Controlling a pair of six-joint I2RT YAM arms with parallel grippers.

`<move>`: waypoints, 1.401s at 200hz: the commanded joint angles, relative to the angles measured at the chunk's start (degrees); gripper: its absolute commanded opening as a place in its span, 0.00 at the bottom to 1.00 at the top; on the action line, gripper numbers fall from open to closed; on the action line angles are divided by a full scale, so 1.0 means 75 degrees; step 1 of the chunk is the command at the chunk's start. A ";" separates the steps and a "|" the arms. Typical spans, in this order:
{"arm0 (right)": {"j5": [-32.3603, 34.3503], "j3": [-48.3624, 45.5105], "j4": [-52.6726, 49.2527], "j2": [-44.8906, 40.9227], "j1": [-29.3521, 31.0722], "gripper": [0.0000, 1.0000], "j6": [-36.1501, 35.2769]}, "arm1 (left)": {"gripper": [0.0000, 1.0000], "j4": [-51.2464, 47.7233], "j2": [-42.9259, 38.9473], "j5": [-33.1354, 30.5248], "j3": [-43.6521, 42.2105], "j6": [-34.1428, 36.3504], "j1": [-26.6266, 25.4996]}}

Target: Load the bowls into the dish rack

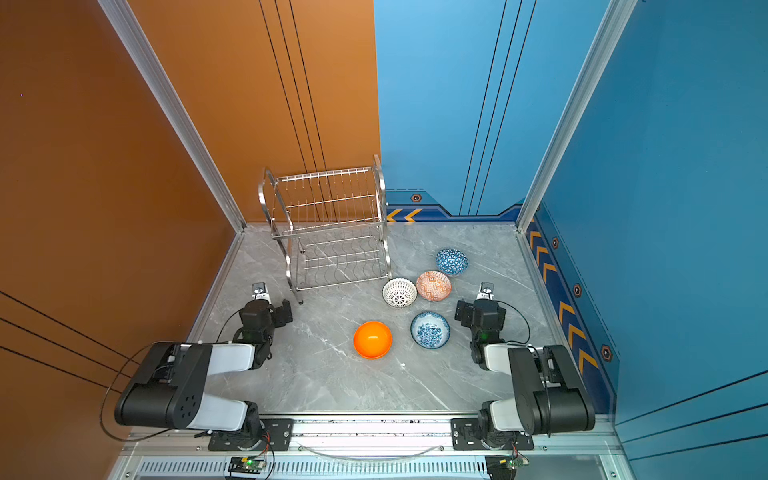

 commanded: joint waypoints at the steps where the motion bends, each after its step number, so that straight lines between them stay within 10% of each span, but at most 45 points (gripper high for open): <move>1: -0.0096 0.0540 0.1703 0.0894 -0.0113 1.00 -0.0466 | 0.98 0.1719 0.0886 -0.0107 0.0463 0.0693 -0.0115; 205: -0.0125 0.0547 0.1667 0.0883 -0.0128 1.00 -0.0458 | 0.98 0.1420 0.0699 0.0348 0.0543 0.0600 0.0096; 280: 0.2181 0.1278 -0.1361 -0.0718 0.0545 1.00 -0.0279 | 0.98 -0.1802 -0.1584 -0.0609 0.0802 -0.0552 0.0051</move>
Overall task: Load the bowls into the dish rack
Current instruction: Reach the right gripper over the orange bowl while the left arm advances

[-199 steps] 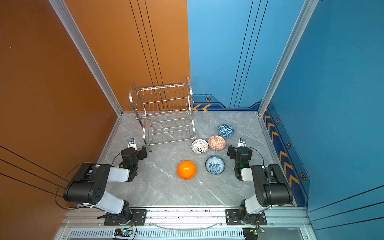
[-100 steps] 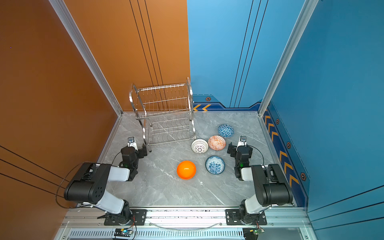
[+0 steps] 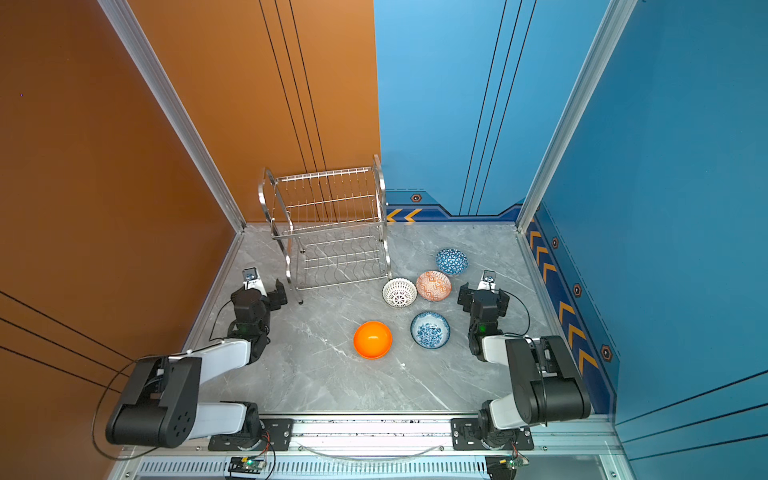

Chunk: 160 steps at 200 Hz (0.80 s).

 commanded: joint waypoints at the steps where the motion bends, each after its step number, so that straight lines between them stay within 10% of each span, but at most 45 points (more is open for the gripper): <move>1: 0.1037 0.0670 -0.2009 -0.0761 0.0285 1.00 0.0069 | 0.98 -0.1678 -0.0465 -0.0226 0.0221 -0.0694 -0.0014; 61: 0.2098 0.1650 -0.6566 -0.2780 0.0118 1.00 0.3190 | 0.98 -0.5429 -0.1568 -0.0830 0.1457 -0.1804 -0.0368; 106: 0.0094 0.1766 -0.7654 -0.4104 -0.0144 1.00 0.3521 | 0.98 -0.8139 -0.2198 0.0190 0.2282 -0.3459 -0.0691; 160: 0.0202 0.3165 -0.9875 -0.3212 0.1693 1.00 0.3295 | 0.98 -0.9704 -0.3231 0.0569 0.2719 -0.4200 -0.1786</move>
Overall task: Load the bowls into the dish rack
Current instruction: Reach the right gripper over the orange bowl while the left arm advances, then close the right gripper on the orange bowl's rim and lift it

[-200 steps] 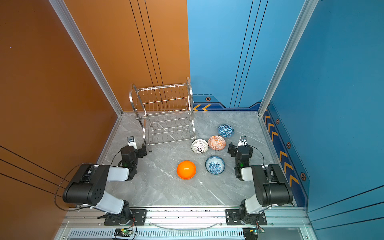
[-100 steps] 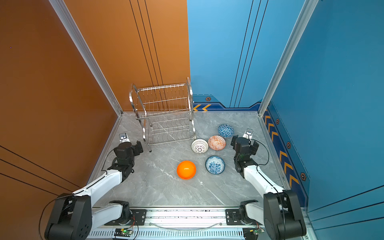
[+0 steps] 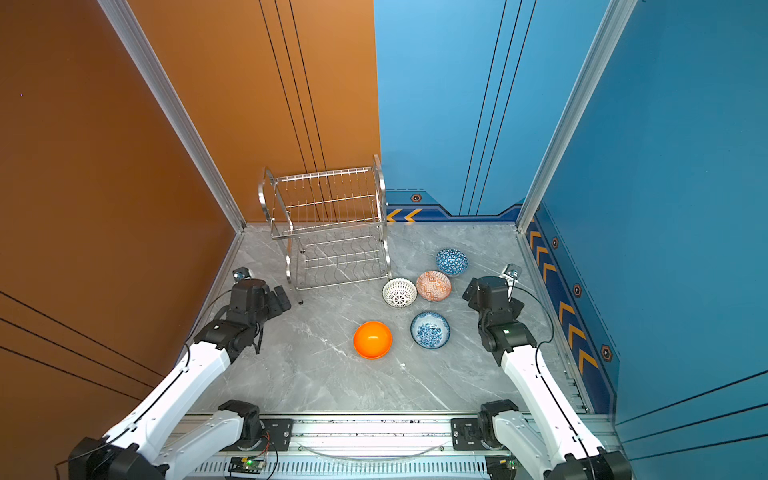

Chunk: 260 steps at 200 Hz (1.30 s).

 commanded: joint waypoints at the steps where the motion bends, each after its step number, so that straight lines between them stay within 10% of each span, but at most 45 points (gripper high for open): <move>1: -0.0143 0.0521 -0.1421 0.0468 0.0811 1.00 -0.0014 | 0.98 -0.1241 -0.0482 0.0372 0.0237 -0.0684 -0.0354; 91: 0.0097 0.2643 -0.2055 0.2580 0.4201 1.00 0.0149 | 0.98 -0.1373 -0.0312 0.3501 0.0023 -0.1624 -0.0580; 154: -0.0045 0.4048 -0.2538 0.4630 0.6297 1.00 0.0640 | 0.98 -0.1423 -0.0830 0.3620 -0.0791 -0.2739 -0.0708; 260: -0.1413 0.5295 -0.2801 0.7077 0.6683 0.93 0.0683 | 0.98 -0.1732 -0.1051 0.5183 -0.1050 -0.3360 0.0150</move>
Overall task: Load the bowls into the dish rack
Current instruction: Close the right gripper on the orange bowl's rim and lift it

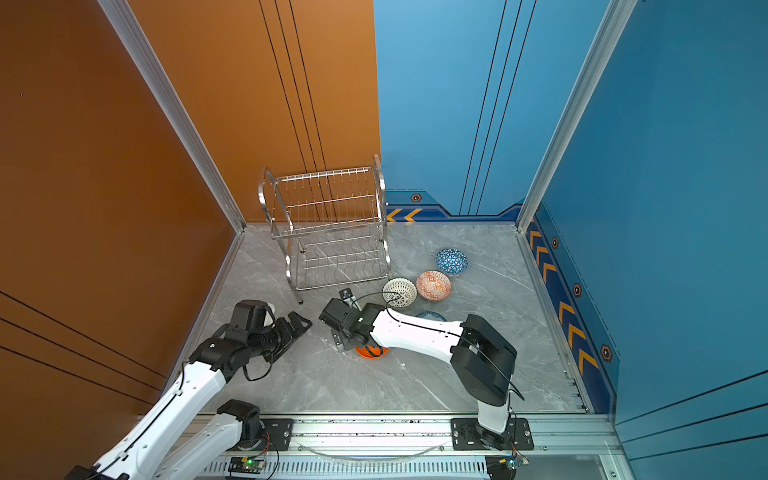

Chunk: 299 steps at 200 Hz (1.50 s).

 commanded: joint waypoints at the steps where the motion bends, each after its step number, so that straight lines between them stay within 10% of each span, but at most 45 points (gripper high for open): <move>1: -0.0359 0.0263 -0.0374 0.0294 0.0014 0.93 0.0017 | 0.98 -0.0303 -0.0124 0.0532 -0.0088 -0.0294 0.0081; 89: -0.0764 0.0421 -0.0454 0.1038 -0.0181 0.72 -0.0176 | 0.98 -0.0692 -0.0718 0.0661 -0.0401 -0.0792 0.0236; 196: -0.1102 0.0826 -0.0735 0.1023 -0.0333 0.00 -0.0410 | 0.98 -0.0685 -0.0238 0.0485 -0.0249 -0.0638 0.0324; 299: -0.2345 0.1656 -0.0660 0.0288 -0.0838 0.00 -0.0693 | 0.98 -0.0505 0.0941 0.0376 0.0882 -0.0405 0.0466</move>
